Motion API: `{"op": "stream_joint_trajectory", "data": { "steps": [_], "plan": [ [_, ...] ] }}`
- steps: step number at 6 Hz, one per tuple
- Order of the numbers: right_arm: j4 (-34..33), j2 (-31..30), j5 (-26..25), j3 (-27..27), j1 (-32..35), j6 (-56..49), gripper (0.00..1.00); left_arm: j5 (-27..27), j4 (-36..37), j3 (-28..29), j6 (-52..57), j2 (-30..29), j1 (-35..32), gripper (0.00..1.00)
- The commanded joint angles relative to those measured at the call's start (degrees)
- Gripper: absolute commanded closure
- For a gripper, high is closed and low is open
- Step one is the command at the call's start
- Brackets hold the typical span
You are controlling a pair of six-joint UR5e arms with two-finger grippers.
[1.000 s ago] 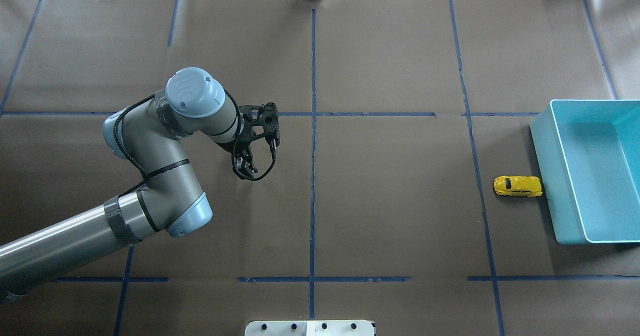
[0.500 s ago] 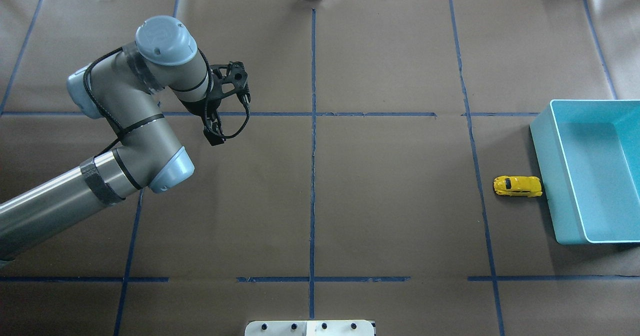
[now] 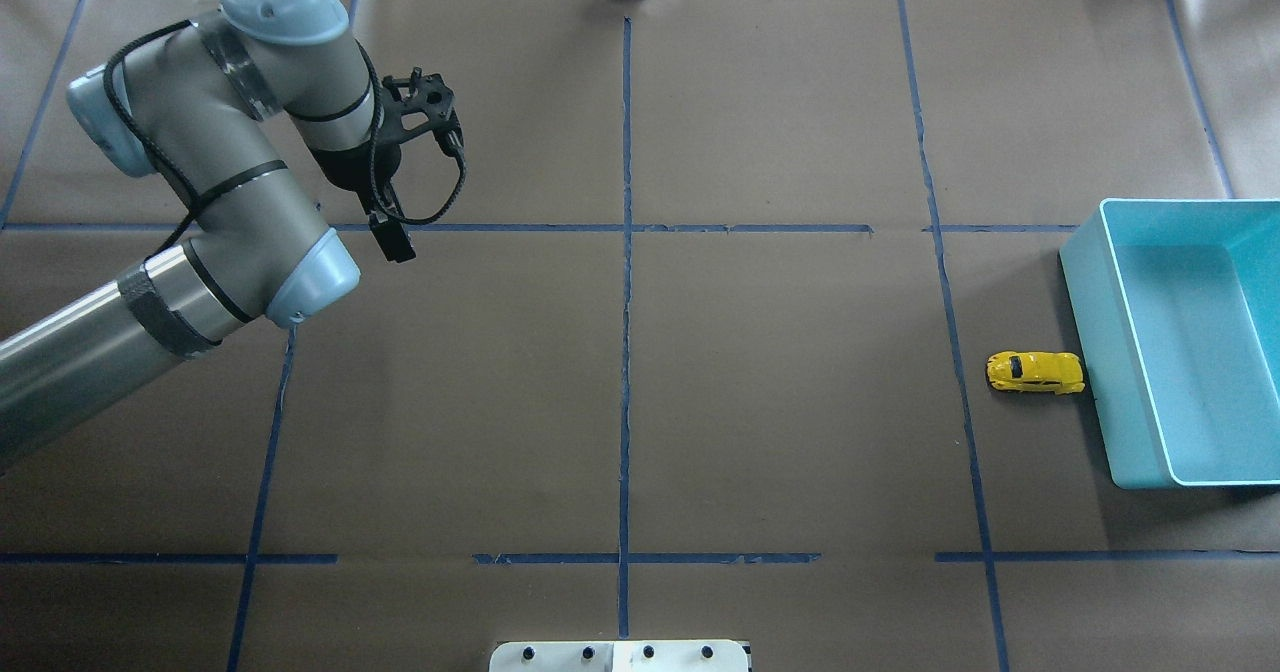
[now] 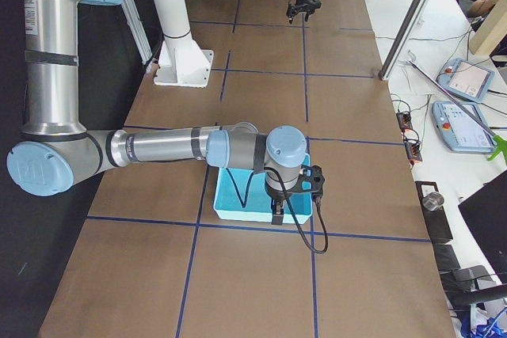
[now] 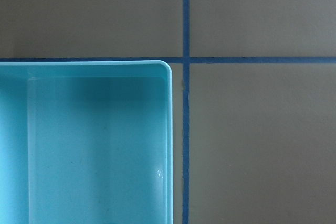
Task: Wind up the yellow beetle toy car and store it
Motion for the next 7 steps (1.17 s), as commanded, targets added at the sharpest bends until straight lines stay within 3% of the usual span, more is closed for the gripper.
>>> {"op": "stream_joint_trajectory", "data": {
  "steps": [1, 2, 3, 4, 5, 7],
  "plan": [
    [2.7, 2.1, -1.9, 5.4, -7.1, 0.0, 0.0, -0.3, 2.8, -3.0, -0.1, 6.0, -5.9, 0.0],
    [3.9, 4.4, -2.1, 7.7, -10.5, 0.1, 0.0, -0.9, 3.0, -3.7, -0.1, 11.2, -12.7, 0.0],
    [3.8, 3.5, -1.9, 11.0, -13.7, 0.0, 0.0, -4.9, 3.0, -4.0, -0.1, 17.0, -20.0, 0.0],
    [4.2, 3.1, -2.1, 12.4, -18.2, 0.0, 0.0, -13.6, 2.3, -3.7, 0.5, 27.1, -25.9, 0.0],
    [7.5, 3.5, -2.1, 13.0, -19.7, -4.6, 0.0, -13.8, 1.1, -3.3, -0.5, 31.9, -31.0, 0.0],
    [10.8, 2.9, -9.4, 12.9, -29.7, -22.2, 0.0, -13.5, 0.9, -3.3, -12.9, 33.4, -34.6, 0.0]
  ]
}}
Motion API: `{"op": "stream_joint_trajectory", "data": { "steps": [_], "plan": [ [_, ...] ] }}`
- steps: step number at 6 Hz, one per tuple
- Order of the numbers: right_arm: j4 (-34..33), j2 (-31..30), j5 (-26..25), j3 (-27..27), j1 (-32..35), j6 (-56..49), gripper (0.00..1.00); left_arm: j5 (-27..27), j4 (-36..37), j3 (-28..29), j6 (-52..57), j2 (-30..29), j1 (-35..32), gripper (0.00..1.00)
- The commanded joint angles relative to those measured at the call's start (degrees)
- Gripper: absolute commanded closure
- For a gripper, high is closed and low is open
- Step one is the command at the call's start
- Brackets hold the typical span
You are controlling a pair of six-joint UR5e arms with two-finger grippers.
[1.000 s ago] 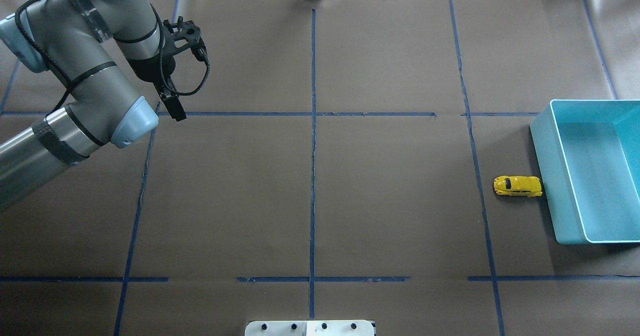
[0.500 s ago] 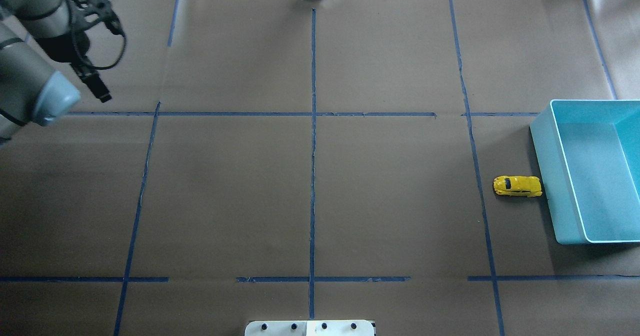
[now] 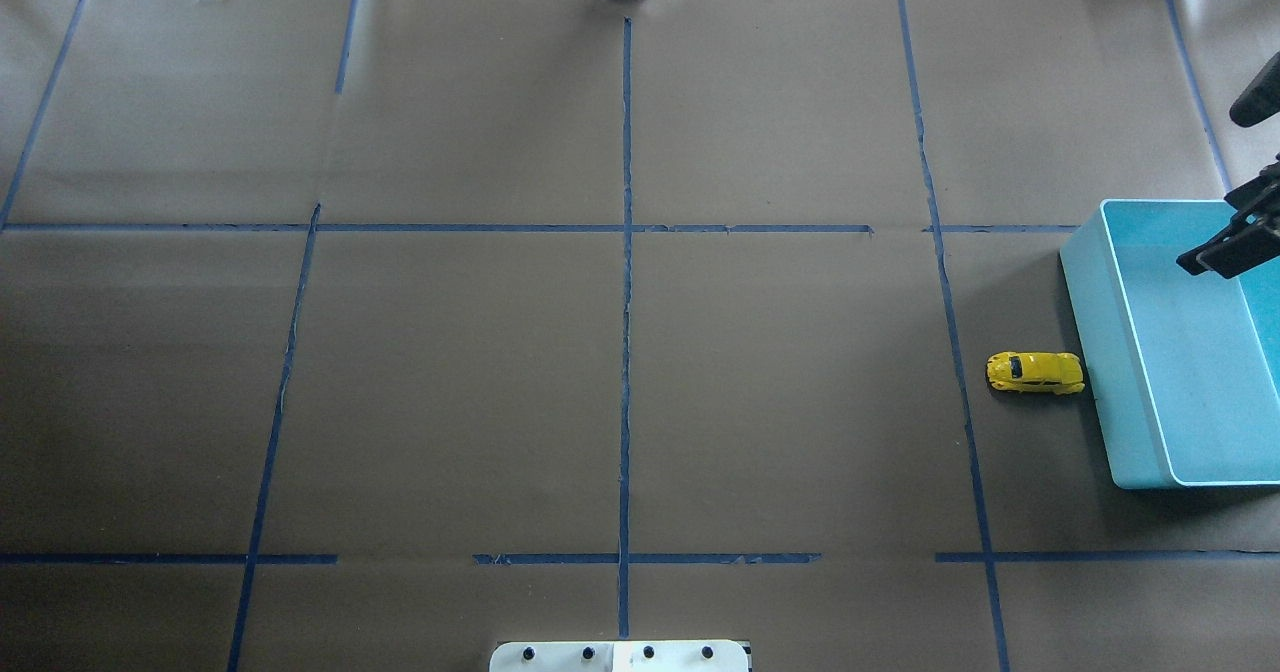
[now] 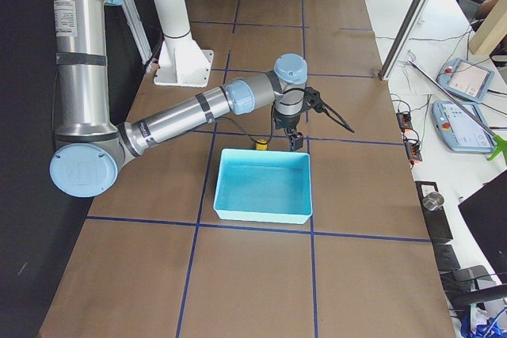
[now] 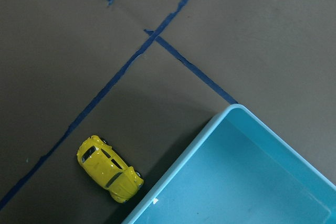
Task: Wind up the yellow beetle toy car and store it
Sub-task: 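Move the right gripper down over the car beside the tray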
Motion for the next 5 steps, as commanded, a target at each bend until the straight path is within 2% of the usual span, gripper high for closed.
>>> {"op": "stream_joint_trajectory", "data": {
  "steps": [1, 3, 4, 5],
  "plan": [
    [2.5, 0.6, -8.0, -0.1, -10.2, -7.6, 0.0, 0.1, -0.2, -0.1, -5.4, 0.9, -2.6, 0.0],
    [4.8, -0.1, -9.3, -0.3, -17.4, -7.5, 0.0, 0.1, -0.2, 0.1, -5.4, 0.9, -2.5, 0.0],
    [5.8, -0.3, -11.4, -0.9, -20.8, -7.5, 0.0, 2.1, -0.2, 0.1, -5.4, 0.9, -2.5, 0.0],
    [8.0, -0.7, -12.8, -3.2, -21.8, -7.6, 0.0, 2.3, -0.2, -0.1, -5.5, 0.8, -2.6, 0.0]
  ]
}}
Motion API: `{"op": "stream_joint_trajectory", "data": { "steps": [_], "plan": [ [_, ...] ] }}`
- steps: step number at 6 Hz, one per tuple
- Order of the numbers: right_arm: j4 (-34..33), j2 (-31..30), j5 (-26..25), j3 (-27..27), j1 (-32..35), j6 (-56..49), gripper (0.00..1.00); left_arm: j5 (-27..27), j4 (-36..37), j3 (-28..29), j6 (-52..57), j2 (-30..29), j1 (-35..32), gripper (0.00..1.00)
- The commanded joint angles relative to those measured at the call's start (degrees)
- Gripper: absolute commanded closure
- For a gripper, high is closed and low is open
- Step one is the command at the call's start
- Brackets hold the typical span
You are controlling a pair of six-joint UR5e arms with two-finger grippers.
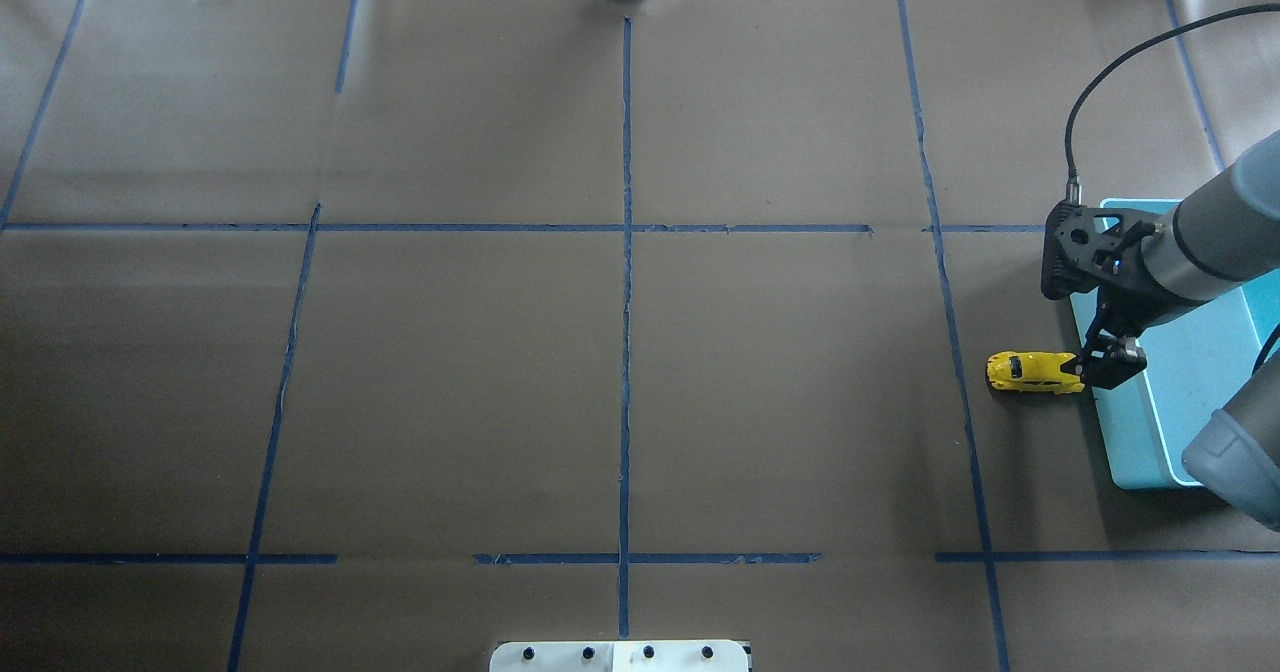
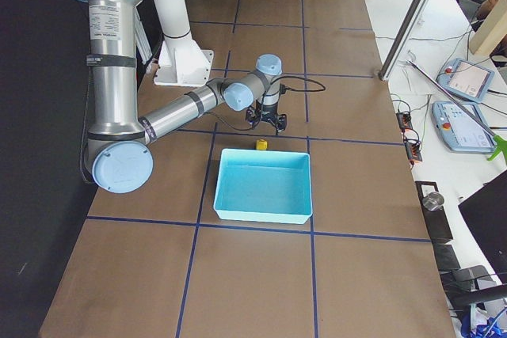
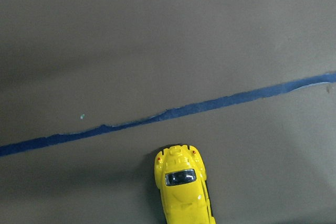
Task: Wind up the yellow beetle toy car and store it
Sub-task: 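Move the right gripper down over the car beside the tray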
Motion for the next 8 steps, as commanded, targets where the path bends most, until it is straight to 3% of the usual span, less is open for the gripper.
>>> {"op": "stream_joint_trajectory", "data": {
  "steps": [1, 2, 8],
  "plan": [
    [8.4, -0.4, -1.6, -6.4, -1.8, -0.1, 0.0, 0.6, 0.0, -0.1, -0.1, 0.0, -0.1, 0.0],
    [12.0, -1.7, -1.6, -7.7, -1.7, -0.1, 0.0, 0.6, 0.0, 0.2, 0.0, 0.1, -0.1, 0.0],
    [12.5, -2.3, -1.8, -9.2, -3.8, 0.1, 0.0, 4.6, 0.0, 0.6, 0.0, 0.0, 0.0, 0.0]
  ]
}}
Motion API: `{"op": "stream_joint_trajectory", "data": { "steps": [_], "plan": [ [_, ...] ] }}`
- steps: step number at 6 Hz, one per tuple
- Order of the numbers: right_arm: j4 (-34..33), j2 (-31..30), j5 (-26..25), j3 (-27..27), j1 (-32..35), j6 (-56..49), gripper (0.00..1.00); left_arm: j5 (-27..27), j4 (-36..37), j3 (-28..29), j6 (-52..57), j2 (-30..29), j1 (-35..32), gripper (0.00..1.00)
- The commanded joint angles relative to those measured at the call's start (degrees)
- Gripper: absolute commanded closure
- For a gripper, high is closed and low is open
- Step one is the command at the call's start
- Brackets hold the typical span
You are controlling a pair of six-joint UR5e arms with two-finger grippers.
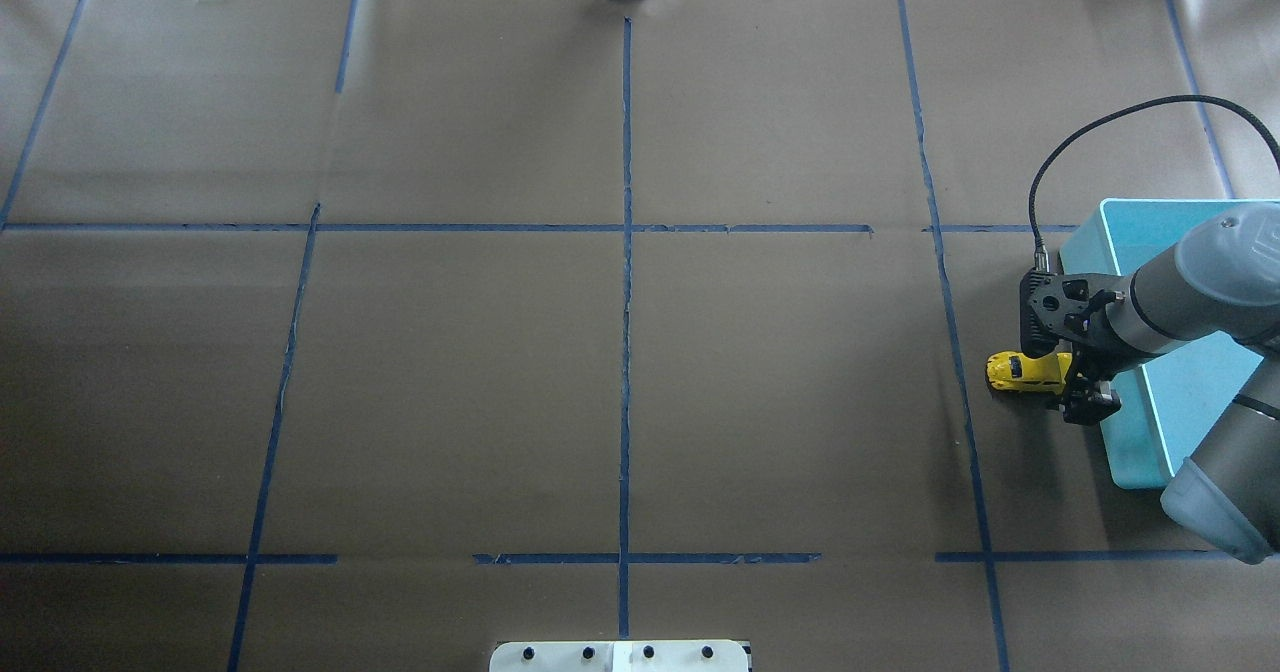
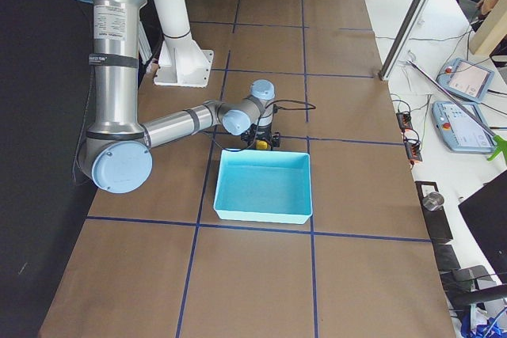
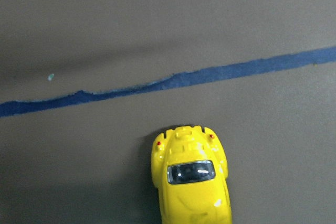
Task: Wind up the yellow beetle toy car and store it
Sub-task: 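Close the right gripper on the yellow car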
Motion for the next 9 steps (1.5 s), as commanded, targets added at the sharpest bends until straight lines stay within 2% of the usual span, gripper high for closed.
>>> {"op": "stream_joint_trajectory", "data": {
  "steps": [1, 2, 4, 5, 6, 7, 8, 9],
  "plan": [
    [0.0, 0.1, -0.1, -0.4, -1.0, 0.1, 0.02, 0.1, 0.0, 0.3, 0.0, 0.0, 0.0, 0.0],
    [0.0, 0.1, -0.1, -0.4, -1.0, 0.2, 0.26, 0.1, 0.0, 0.3, 0.0, 0.0, 0.0, 0.0],
    [0.0, 0.4, -0.2, 0.0, -1.0, 0.2, 0.91, 0.1, 0.0, -0.1, -0.2, 0.0, 0.0, 0.0],
    [-0.2, 0.4, -2.4, 2.0, -1.0, 0.4, 1.0, 0.1, 0.0, 0.0, -0.1, -0.1, 0.0, 0.0],
    [-1.0, -0.1, -1.9, 6.7, -0.6, 0.8, 1.0, 0.1, 0.0, 0.1, -0.1, -0.1, 0.0, 0.0],
    [-3.8, -2.8, -0.1, 14.0, 0.4, 0.9, 1.0, 0.1, 0.0, 0.0, -0.1, -0.2, 0.1, 0.0],
    [-9.5, -3.5, 2.3, 19.4, 4.8, -0.2, 1.0, 0.1, -0.1, 0.1, 0.0, -0.2, 0.1, 0.0],
    [-10.1, -6.8, 6.0, 21.0, 9.8, -4.4, 1.0, 0.1, -0.1, 0.1, 0.1, -0.2, 0.1, 0.0]
  ]
}}
